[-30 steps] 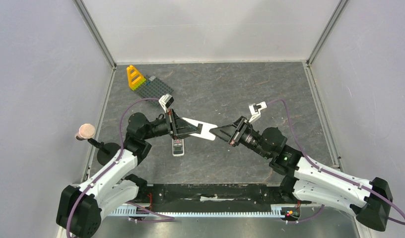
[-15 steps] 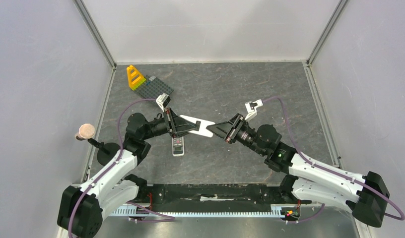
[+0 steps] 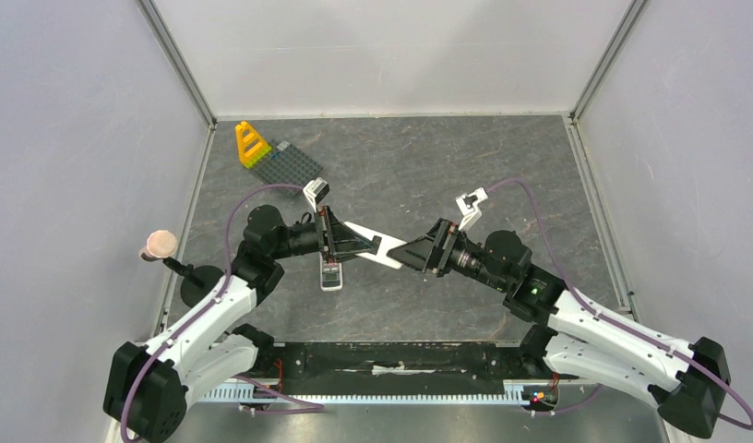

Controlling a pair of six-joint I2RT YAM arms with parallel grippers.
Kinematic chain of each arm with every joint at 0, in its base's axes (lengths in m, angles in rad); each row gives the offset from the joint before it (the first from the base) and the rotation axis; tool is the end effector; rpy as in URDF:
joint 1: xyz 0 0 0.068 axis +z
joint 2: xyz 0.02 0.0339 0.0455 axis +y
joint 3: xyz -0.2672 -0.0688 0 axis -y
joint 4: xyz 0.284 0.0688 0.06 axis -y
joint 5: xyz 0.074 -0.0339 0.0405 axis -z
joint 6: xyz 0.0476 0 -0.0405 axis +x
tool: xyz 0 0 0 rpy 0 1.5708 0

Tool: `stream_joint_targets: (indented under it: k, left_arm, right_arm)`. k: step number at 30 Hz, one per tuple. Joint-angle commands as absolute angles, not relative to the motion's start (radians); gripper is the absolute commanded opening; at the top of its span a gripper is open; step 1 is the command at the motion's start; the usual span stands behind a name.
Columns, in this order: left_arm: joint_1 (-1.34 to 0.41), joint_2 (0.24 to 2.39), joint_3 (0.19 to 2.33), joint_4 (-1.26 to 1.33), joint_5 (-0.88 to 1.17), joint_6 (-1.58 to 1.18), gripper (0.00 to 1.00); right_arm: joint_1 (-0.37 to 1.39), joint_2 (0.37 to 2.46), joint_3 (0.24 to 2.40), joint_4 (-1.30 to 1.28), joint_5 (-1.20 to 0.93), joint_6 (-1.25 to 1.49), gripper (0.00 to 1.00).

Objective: Load the batteries into the remote control

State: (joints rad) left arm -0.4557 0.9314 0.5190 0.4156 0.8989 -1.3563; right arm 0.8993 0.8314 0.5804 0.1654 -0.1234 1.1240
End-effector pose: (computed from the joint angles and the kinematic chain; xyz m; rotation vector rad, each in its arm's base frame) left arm 0.2067 -0.1428 0.2694 0.0008 2.0271 -1.9837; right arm 0.1514 0.2000 0.2881 0.1078 1.9332 1.5675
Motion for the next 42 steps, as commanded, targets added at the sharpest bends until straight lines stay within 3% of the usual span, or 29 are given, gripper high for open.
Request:
stream_joint_targets:
  k: [1,8,12,20,32,38,40,42]
  left_arm:
    - [-0.456,0.939,0.562,0.425,0.948,-1.261,0.02]
    - [-0.457,0.914,0.597,0.414,1.088,-1.121,0.02]
    - [-0.456,0.861,0.642,0.248,1.141,-0.960,0.02]
    - [-0.456,0.838,0.701,0.118,1.261,-0.804,0.02]
    - [-0.457,0.886,0.739,0.023,1.265,-0.718,0.02]
    - [-0.458,0.897,0.738,0.007,1.272,-0.721,0.02]
    - [-0.458,0.894,0.736,0.005,1.272,-0.717,0.02]
    - [-0.458,0.894,0.737,0.005,1.272,-0.712,0.02]
  right_arm:
    - [0.884,0.799,0.642,0.106,-0.208,1.031,0.91]
    - [0.844,0.880,0.719,0.103,-0.515,0.859,0.89]
    - [0.844,0.911,0.770,0.089,-0.621,0.792,0.87]
    - [0.842,0.963,0.901,-0.078,-0.677,0.617,0.79]
    - [0.842,1.049,0.959,-0.201,-0.744,0.494,0.74]
    - [0.842,1.078,0.961,-0.163,-0.715,0.512,0.58]
    - [0.842,1.083,0.954,-0.136,-0.717,0.528,0.49]
    - [0.843,1.085,0.940,-0.111,-0.729,0.545,0.34]
